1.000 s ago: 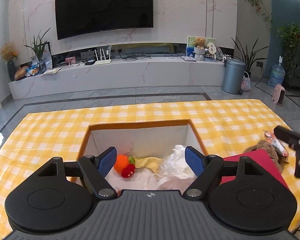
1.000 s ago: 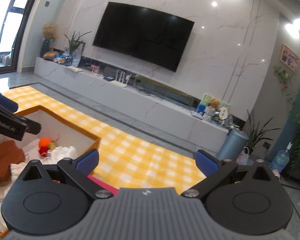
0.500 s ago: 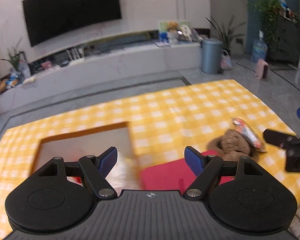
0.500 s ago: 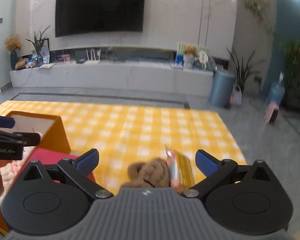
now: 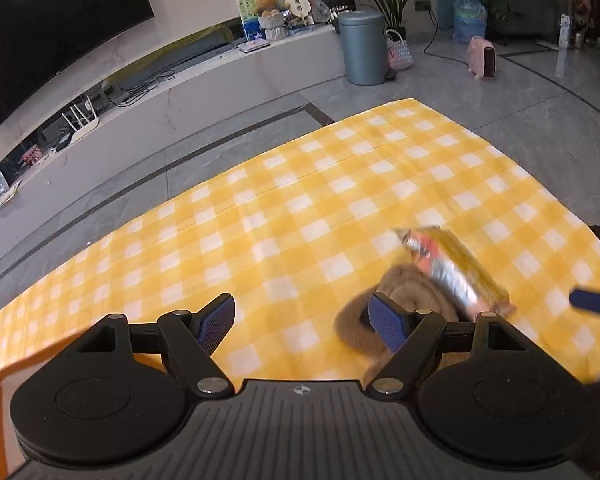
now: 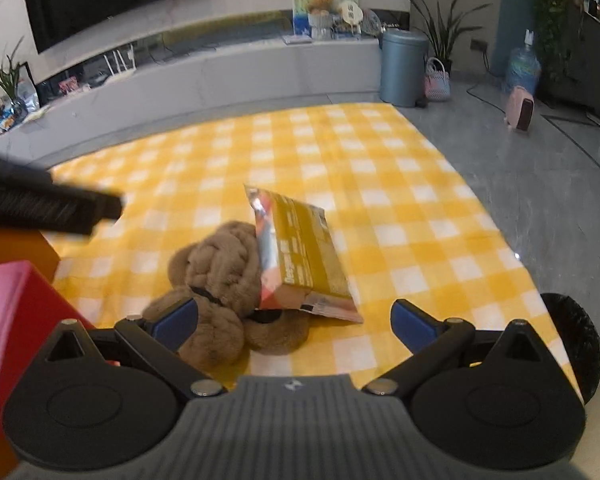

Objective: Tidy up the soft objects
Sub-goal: 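Move both tools back to the brown plush bear and yellow snack packet, then grasp the brown plush bear with the left tool while the right grasps the yellow snack packet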

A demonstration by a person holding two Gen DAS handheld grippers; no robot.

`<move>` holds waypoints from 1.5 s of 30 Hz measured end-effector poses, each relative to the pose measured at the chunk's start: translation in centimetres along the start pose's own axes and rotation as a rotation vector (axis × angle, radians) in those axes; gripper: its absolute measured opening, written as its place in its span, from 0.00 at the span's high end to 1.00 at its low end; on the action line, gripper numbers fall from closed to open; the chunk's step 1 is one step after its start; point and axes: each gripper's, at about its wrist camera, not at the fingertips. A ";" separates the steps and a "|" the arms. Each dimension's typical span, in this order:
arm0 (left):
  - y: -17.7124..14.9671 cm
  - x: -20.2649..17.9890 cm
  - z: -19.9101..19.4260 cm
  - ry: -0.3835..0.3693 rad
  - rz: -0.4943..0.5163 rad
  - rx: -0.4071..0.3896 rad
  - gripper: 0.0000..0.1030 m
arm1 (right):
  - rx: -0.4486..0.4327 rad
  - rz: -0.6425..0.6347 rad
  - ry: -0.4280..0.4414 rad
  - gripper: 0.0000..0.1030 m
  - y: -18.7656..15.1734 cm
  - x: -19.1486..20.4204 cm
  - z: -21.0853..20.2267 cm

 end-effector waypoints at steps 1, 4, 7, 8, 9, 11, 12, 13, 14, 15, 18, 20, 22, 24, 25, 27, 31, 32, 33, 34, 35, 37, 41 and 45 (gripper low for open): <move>0.5 -0.4 0.5 -0.018 0.000 0.018 0.13 | 0.010 -0.002 -0.021 0.02 0.0 0.0 0.2; 1.2 -1.4 1.6 -0.121 -0.003 0.087 0.13 | -0.007 -0.030 -0.082 0.02 0.0 -0.3 -0.3; 1.0 -3.1 3.2 -0.204 0.059 0.207 0.12 | -0.022 -0.028 -0.116 0.02 0.1 -1.9 -0.9; 0.8 -3.8 3.9 -0.200 0.078 0.245 0.12 | -0.013 -0.032 -0.148 0.02 0.0 -2.5 -1.1; 0.5 -4.3 4.4 -0.184 0.096 0.268 0.12 | -0.010 -0.037 -0.192 0.02 0.0 -3.1 -1.2; 0.1 -5.2 4.9 -0.152 0.142 0.269 0.12 | -0.016 -0.011 -0.255 0.02 -0.2 -4.4 -1.5; -0.2 -5.4 5.0 -0.152 0.172 0.259 0.12 | -0.017 0.020 -0.259 0.02 -0.2 -5.2 -1.6; -0.4 -5.7 5.2 -0.160 0.199 0.253 0.12 | -0.020 0.053 -0.249 0.02 -0.3 -5.9 -1.7; -0.5 -6.0 5.5 -0.164 0.211 0.261 0.12 | -0.024 0.081 -0.233 0.02 -0.3 -6.5 -1.7; -0.7 -6.1 5.8 -0.162 0.207 0.280 0.12 | -0.024 0.101 -0.217 0.02 -0.3 -6.9 -1.7; -0.6 -6.3 6.6 -0.198 0.161 0.312 0.12 | -0.032 0.124 -0.176 0.02 -0.2 -7.3 -1.3; -0.7 -6.7 7.4 -0.235 0.169 0.327 0.12 | -0.050 0.121 -0.148 0.02 0.5 -7.0 -0.8; -1.0 -6.9 8.1 -0.213 0.178 0.344 0.22 | -0.063 0.131 -0.118 0.02 1.4 -7.1 0.1; -1.2 -6.8 8.1 -0.233 0.179 0.347 0.35 | -0.066 0.191 -0.078 0.02 2.3 -7.3 1.3; -1.1 -6.6 8.0 -0.239 0.174 0.346 0.38 | -0.069 0.242 -0.039 0.02 2.5 -7.6 1.9; -1.0 -6.2 8.0 -0.246 0.149 0.356 0.42 | -0.064 0.349 0.079 0.03 2.5 -8.0 3.3; -0.9 -5.4 7.2 -0.231 0.137 0.354 0.46 | -0.086 0.412 0.200 0.03 2.6 -7.6 4.9; -0.9 -5.0 6.9 -0.230 0.130 0.355 0.46 | -0.102 0.394 0.201 0.03 2.7 -7.3 5.0; -0.9 -4.8 6.6 -0.230 0.128 0.358 0.46 | -0.107 0.372 0.206 0.03 2.8 -7.0 5.1; -1.0 -4.6 6.4 -0.228 0.132 0.360 0.46 | -0.105 0.355 0.215 0.03 2.8 -6.7 5.4; -1.0 -4.4 6.3 -0.223 0.139 0.360 0.46 | -0.098 0.346 0.222 0.03 2.9 -6.4 5.6; -1.0 -4.2 6.0 -0.211 0.149 0.357 0.46 | -0.066 0.351 0.225 0.03 2.8 -6.0 6.5; -1.3 -3.9 6.3 -0.207 0.139 0.368 0.46 | 0.021 0.326 0.202 0.03 2.6 -5.0 8.4; -1.5 -3.9 7.2 -0.205 0.125 0.395 0.46 | 0.071 0.223 0.165 0.03 2.4 -3.7 9.5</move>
Point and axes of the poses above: each gripper's, at about its wrist camera, not at the fingertips, and z roughly the way its jaws point, x to its left, y to its top, and after that the axes turned 1 degree about x, right-handed
